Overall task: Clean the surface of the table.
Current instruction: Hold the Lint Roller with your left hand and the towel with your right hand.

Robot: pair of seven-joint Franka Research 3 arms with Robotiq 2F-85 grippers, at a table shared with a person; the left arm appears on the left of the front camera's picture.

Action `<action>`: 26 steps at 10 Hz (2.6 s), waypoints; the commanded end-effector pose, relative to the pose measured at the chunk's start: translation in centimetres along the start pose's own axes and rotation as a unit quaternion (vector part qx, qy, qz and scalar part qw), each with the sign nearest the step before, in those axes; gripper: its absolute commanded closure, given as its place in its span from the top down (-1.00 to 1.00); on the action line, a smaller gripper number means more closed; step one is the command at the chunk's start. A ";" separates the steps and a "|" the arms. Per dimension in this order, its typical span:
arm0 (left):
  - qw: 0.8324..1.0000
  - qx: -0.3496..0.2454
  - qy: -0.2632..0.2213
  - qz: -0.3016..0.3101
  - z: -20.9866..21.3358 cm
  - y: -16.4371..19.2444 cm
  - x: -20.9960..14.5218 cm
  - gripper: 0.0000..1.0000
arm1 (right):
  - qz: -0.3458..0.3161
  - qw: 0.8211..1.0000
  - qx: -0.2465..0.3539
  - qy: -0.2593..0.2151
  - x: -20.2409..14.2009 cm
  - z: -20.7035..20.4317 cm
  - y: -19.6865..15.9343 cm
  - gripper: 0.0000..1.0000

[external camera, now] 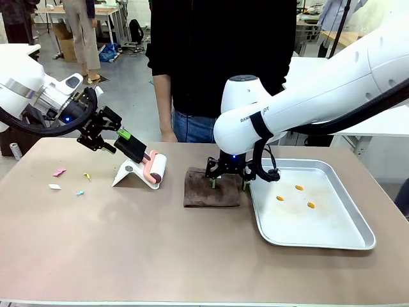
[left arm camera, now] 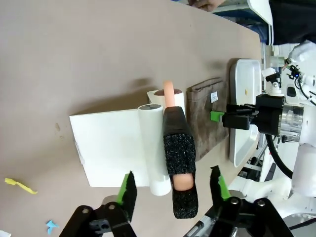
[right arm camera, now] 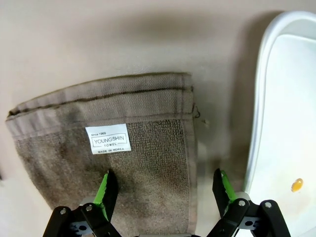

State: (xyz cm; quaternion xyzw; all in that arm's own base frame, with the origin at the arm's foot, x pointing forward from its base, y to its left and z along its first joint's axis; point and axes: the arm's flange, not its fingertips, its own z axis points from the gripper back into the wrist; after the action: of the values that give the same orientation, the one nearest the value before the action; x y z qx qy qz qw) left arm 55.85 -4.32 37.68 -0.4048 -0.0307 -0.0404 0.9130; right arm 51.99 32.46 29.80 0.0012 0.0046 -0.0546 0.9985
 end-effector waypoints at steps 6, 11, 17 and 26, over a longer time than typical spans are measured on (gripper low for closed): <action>0.998 -0.040 -0.035 -0.037 -0.8 -0.6 0.1 -1.00 | -0.006 1.000 0.010 0.014 0.1 -0.6 0.7 -1.00; 0.996 -0.053 -0.045 -0.048 -0.6 -1.2 0.0 -1.00 | -0.006 1.000 0.015 0.020 0.1 -0.7 0.6 -1.00; 0.995 -0.072 -0.046 -0.051 -0.2 -1.7 -0.2 -1.00 | 0.002 0.997 0.071 0.020 0.1 1.1 -0.3 -1.00; 0.959 -0.282 -0.029 -0.003 9.4 -3.1 -2.0 -0.90 | 0.124 0.823 0.551 0.071 -4.8 13.2 -17.0 -1.00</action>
State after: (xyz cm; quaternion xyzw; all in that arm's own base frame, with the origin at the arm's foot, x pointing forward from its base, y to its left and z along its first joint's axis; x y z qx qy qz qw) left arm 53.29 -0.46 44.83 -0.6179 -0.0259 -0.0875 0.7810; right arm 48.33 18.93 43.50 0.5411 0.0284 0.0734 0.8373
